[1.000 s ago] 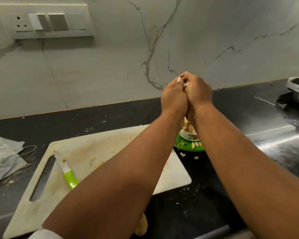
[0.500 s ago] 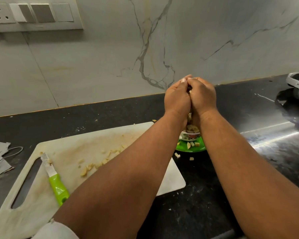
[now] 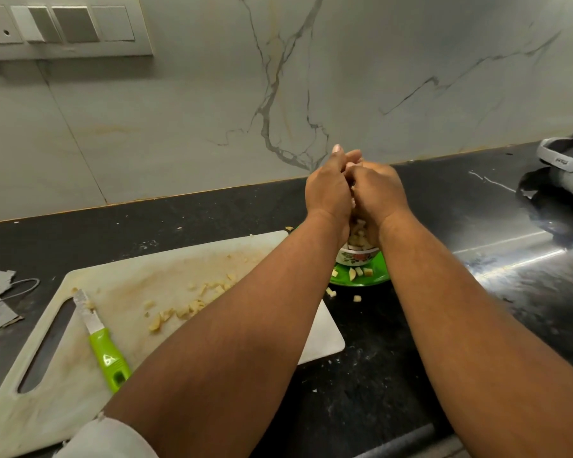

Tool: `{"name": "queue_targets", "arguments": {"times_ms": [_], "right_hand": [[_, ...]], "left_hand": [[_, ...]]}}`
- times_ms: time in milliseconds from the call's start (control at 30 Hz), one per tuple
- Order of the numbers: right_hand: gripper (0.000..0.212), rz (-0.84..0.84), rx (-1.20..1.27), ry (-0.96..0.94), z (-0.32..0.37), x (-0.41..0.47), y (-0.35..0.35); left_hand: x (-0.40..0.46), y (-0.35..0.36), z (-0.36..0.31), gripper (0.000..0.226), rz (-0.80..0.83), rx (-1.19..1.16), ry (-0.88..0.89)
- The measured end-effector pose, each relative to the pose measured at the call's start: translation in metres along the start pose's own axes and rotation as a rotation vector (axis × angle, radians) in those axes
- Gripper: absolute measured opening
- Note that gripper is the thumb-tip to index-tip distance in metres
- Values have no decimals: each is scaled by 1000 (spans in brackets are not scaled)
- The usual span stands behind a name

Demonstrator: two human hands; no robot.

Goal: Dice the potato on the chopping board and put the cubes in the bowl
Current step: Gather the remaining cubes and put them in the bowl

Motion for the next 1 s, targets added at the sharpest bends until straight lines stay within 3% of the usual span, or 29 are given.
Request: {"name": "queue_targets", "arguments": {"times_ms": [367,500,633,833,1000], "right_hand": [[21,92,-270,-93,-6,-10,-3],[16,112,-434,-127,-17,-10,1],[23,129,-640,-236,-19,-10,5],[25,139,-730,-265,-21,-8,8],[18,164,-739,-248,-23,-8,8]], "left_hand": [[-5,4,1,29,71,116,108],[-7,4,3,32,114,47,84],[-11,0,2,35,128,65,152],[-19,1,-1,39,174,143,174],[-17,2,-1,53,312,188,129]]}}
Point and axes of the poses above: each hand's wrist, its own x-axis towards the middle knuckle, its own y-axis out of the palm, z = x × y, the point moved 5 cm from there along x, towards the middle knuckle, and after that the axes turned 4 degrees about z, right-handed, at the moved point
